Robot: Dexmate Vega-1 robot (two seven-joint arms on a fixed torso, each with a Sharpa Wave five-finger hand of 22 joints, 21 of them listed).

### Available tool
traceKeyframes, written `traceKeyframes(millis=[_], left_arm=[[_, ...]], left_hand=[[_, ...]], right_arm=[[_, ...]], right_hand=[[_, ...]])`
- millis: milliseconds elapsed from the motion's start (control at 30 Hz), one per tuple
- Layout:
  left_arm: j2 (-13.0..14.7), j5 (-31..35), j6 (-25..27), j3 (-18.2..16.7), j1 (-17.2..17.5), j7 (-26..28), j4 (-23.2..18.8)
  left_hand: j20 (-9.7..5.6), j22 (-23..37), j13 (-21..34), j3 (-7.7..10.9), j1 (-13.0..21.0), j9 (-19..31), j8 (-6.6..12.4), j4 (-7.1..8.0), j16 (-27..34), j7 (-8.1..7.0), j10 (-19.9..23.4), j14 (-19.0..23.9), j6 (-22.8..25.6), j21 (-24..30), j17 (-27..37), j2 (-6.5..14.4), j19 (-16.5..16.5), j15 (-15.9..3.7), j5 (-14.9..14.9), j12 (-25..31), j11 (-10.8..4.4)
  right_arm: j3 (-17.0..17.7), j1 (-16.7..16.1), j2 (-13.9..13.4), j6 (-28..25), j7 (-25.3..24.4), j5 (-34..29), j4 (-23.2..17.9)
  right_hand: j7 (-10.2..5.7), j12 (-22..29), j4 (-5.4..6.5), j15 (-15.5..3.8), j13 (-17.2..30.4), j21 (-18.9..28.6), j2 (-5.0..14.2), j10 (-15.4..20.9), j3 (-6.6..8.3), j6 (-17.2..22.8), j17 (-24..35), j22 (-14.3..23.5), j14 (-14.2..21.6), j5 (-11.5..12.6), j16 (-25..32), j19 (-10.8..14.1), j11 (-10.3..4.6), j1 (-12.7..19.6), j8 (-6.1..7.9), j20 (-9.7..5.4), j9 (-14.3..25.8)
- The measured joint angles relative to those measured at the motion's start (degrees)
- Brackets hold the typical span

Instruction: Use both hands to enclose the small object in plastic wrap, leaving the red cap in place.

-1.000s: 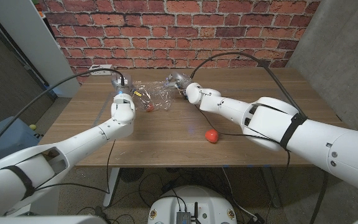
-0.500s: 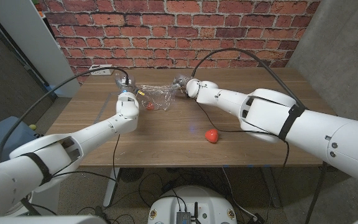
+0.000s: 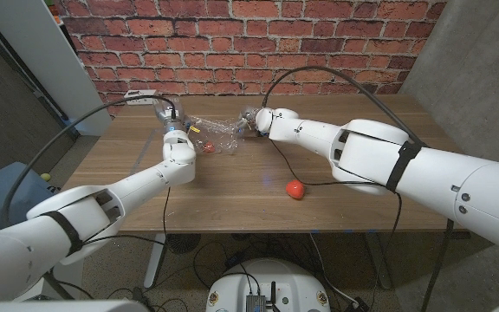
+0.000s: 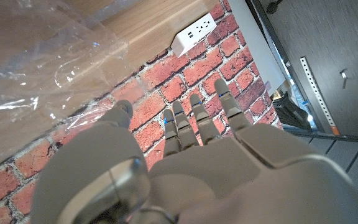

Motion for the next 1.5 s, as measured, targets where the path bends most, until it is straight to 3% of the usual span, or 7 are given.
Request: traceKeyframes(millis=[200,367,567,733,1067,1300,1500], left_arm=[[0.53,-4.52,-2.08,-5.06,3.78,8.21,-4.00],[1.45,-7.87,-5.48,-9.67,7.65,13.63,-4.00],[1.15,-10.85,-8.60,-12.85,10.18,22.87,-9.51],[-0.72,-11.56,-8.11,-15.81,11.60,29.42,-9.21],[-8.16,-3.04,-5.53,-23.58,12.54,35.25,-3.48],[-7.77,0.90,-2.53,-23.14,12.83,33.97,-3.48],[-1.92,0.23,-2.34,-20.13,15.16,26.22,-10.13]], left_hand=[[0.31,0.17,-1.15,0.03,-6.61,-3.09,-1.19,5.72,0.52,-0.35,1.41,0.21,4.52,-0.27,0.24,3.56,-0.31,1.04,0.48,0.62,0.69],[0.31,0.05,-1.72,-0.30,-9.32,-4.47,-2.03,6.31,1.00,-1.89,3.25,1.48,6.65,-0.61,-0.36,1.61,-0.31,0.38,0.57,1.37,-0.55],[-0.12,-0.27,-2.88,0.06,-5.60,-6.42,-4.46,0.12,0.28,-1.92,4.14,1.97,6.61,-1.59,-1.62,-2.74,0.13,-0.11,0.58,1.39,-0.84],[0.02,-0.15,-3.62,2.99,1.25,-7.18,-5.42,-6.20,0.11,-2.09,3.92,2.28,6.80,-1.93,-1.76,-0.54,0.67,-0.41,0.78,1.11,-1.06],[-0.41,-0.10,-4.15,5.76,11.15,-7.25,-6.79,-12.33,0.11,-3.64,4.51,2.48,9.47,-2.16,-1.67,0.34,1.68,-0.62,1.40,1.11,-3.30],[-1.89,-0.10,-4.25,0.64,9.84,-6.82,-3.94,-8.93,1.17,-7.30,11.41,3.96,21.32,-2.15,-1.05,-0.76,2.71,-0.60,0.68,3.52,-5.55],[-1.93,-0.10,-4.37,-2.09,4.00,-6.29,-1.70,-6.19,1.18,-6.06,17.25,5.55,29.61,-2.94,-1.23,-0.84,2.76,-0.42,0.23,4.83,-4.75]], right_arm=[[-2.59,0.46,0.28,-0.54,2.63,1.79,-0.01],[-3.97,0.71,0.37,-0.91,3.97,2.71,0.00],[-5.51,1.00,0.48,-1.01,4.74,3.23,0.01],[-6.48,1.21,0.53,-1.31,5.43,3.66,0.05],[-7.71,1.61,0.56,-1.35,5.86,3.94,0.07],[-8.21,1.84,0.59,-1.44,6.01,4.02,0.08],[-8.55,2.08,0.79,-1.77,6.06,4.05,0.09]], right_hand=[[0.00,0.00,0.09,0.08,0.00,-0.05,0.36,0.17,0.13,0.41,-0.06,-0.11,0.53,-0.01,0.00,-0.01,0.01,-0.66,0.31,-0.01,0.00],[0.08,0.00,-0.01,-0.11,0.00,-0.30,0.18,0.48,0.38,0.50,-0.06,-0.21,0.72,-0.01,0.00,0.19,-0.29,-0.48,0.28,-0.23,-0.28],[0.08,0.00,0.02,0.11,0.00,-0.53,0.14,0.48,0.41,0.49,-0.05,-0.18,0.94,-0.01,0.00,0.17,-0.29,-0.43,0.28,-0.25,-0.27],[0.09,0.00,-0.18,0.11,0.00,-0.74,0.16,0.47,0.68,0.49,-0.06,-0.16,0.93,0.01,0.00,0.50,-0.30,-0.41,0.28,-0.75,-0.27],[0.09,0.00,-0.17,0.11,0.00,-0.96,0.16,0.46,0.67,0.48,-0.05,-0.14,0.93,0.00,0.00,0.52,-0.30,-0.41,0.28,-0.71,-0.27],[0.10,0.00,-0.17,0.09,-0.01,-0.95,0.16,0.46,0.66,0.48,-0.05,-0.12,1.34,0.01,-0.28,0.51,-0.30,-0.41,0.28,-0.71,-0.54],[0.10,-0.01,-0.41,0.00,-0.02,-0.81,0.16,0.91,0.90,0.48,-0.05,-0.17,1.43,0.00,-0.28,0.51,-0.69,-0.41,0.28,-0.70,-0.54]])
